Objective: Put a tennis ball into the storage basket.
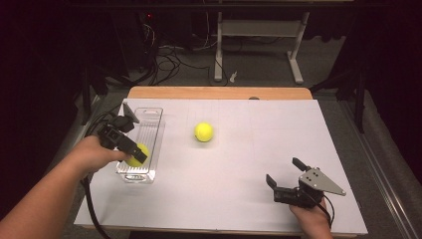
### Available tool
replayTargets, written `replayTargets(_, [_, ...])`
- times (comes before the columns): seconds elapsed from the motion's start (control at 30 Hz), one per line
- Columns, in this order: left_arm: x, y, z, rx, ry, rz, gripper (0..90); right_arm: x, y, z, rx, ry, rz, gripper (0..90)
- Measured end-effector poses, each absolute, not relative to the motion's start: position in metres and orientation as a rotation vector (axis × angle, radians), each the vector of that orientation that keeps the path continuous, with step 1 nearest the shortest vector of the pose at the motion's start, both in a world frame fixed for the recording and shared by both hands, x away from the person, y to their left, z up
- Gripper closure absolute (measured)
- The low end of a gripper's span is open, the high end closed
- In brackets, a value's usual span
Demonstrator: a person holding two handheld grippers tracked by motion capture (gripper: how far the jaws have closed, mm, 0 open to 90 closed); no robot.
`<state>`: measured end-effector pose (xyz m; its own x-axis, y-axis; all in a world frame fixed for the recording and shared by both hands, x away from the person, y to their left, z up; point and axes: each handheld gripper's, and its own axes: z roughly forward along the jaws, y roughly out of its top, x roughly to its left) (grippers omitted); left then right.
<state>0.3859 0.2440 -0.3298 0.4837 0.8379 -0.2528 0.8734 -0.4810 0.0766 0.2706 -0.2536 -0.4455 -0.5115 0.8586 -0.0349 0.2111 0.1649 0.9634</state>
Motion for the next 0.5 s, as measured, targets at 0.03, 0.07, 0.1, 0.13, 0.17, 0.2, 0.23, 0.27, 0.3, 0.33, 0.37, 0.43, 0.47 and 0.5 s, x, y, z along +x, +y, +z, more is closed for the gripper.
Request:
replayTargets(0.03, [0.3861,0.2449,-0.3302,2.535,1.484,-0.268,26.8,0.2706,-0.2537,-0.4455,1.014,1.84,1.373,0.3])
replayTargets(0.07, [0.3862,0.246,-0.3304,2.535,1.488,-0.267,26.8,0.2705,-0.2536,-0.4455,1.013,1.84,1.373,0.3])
replayTargets(0.1, [0.3863,0.2469,-0.3305,2.536,1.492,-0.263,26.8,0.2705,-0.2536,-0.4455,1.013,1.84,1.373,0.3])
replayTargets(0.13, [0.3863,0.2477,-0.3307,2.532,1.495,-0.262,26.8,0.2704,-0.2536,-0.4454,1.012,1.841,1.373,0.3])
replayTargets(0.17, [0.3863,0.2484,-0.331,2.531,1.498,-0.263,26.8,0.2705,-0.2536,-0.4455,1.012,1.839,1.373,0.3])
replayTargets(0.2, [0.3863,0.249,-0.3309,2.534,1.5,-0.26,26.8,0.2706,-0.2536,-0.4455,1.013,1.84,1.373,0.3])
replayTargets(0.23, [0.3863,0.2496,-0.3307,2.536,1.504,-0.257,26.8,0.2706,-0.2537,-0.4455,1.013,1.841,1.372,0.3])
replayTargets(0.27, [0.3862,0.2502,-0.3307,2.536,1.507,-0.255,26.8,0.2707,-0.2536,-0.4456,1.013,1.841,1.372,0.3])
replayTargets(0.3, [0.3861,0.2507,-0.3307,2.534,1.509,-0.249,26.8,0.2707,-0.2535,-0.4456,1.012,1.841,1.372,0.3])
replayTargets(0.33, [0.3863,0.2514,-0.3305,2.536,1.512,-0.25,26.8,0.2707,-0.2533,-0.4456,1.011,1.841,1.372,0.3])
replayTargets(0.37, [0.3862,0.2519,-0.3305,2.535,1.517,-0.245,26.7,0.2707,-0.2532,-0.4457,1.01,1.841,1.371,0.3])
replayTargets(0.43, [0.3863,0.253,-0.3307,2.536,1.523,-0.24,26.8,0.2708,-0.2531,-0.4457,1.01,1.843,1.37,0.3])
replayTargets(0.47, [0.3864,0.2533,-0.3306,2.538,1.523,-0.238,26.8,0.2709,-0.2531,-0.4457,1.011,1.843,1.37,0.3])
replayTargets(0.5, [0.3864,0.2534,-0.3307,2.538,1.523,-0.237,26.7,0.2709,-0.253,-0.4457,1.011,1.843,1.37,0.3])
